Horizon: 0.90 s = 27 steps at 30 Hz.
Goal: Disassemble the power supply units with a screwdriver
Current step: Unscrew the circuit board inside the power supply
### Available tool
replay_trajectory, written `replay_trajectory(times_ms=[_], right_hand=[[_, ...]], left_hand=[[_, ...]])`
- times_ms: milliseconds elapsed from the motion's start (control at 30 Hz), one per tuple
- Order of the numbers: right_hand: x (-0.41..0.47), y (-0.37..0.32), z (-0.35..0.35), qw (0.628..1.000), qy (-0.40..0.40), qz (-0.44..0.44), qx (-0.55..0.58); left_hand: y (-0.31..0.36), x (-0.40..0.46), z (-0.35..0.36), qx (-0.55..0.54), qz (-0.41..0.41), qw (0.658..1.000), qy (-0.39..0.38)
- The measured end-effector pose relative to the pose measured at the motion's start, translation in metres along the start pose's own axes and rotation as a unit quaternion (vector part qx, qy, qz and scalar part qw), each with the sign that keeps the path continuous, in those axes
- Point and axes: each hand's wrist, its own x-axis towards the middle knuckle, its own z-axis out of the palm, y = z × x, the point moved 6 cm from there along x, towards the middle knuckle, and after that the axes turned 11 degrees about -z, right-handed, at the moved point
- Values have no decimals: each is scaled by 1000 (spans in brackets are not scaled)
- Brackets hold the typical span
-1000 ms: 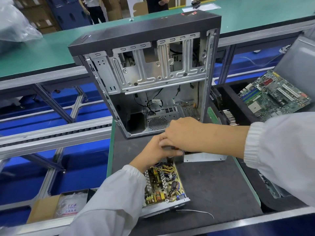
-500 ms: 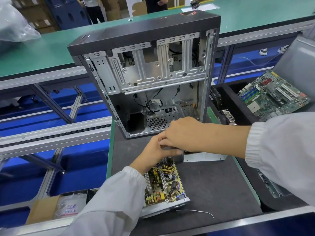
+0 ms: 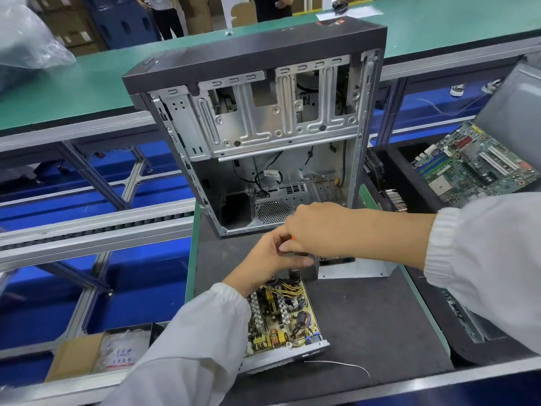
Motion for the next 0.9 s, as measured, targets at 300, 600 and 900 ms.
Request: replay_trajectory(times_ms=[300,600,900], right_hand=[[-18,0,-7,998,5,-51,42],[-30,18,-40,992,54,-21,109],[-31,26,-76,990,74,-21,121]], left_hand=[[-7,-6,-12,-8,-11,1000,-25],[-10,-16,-23,84,-62,993,-63],[-4,-24,-23,250,-9,966,68]])
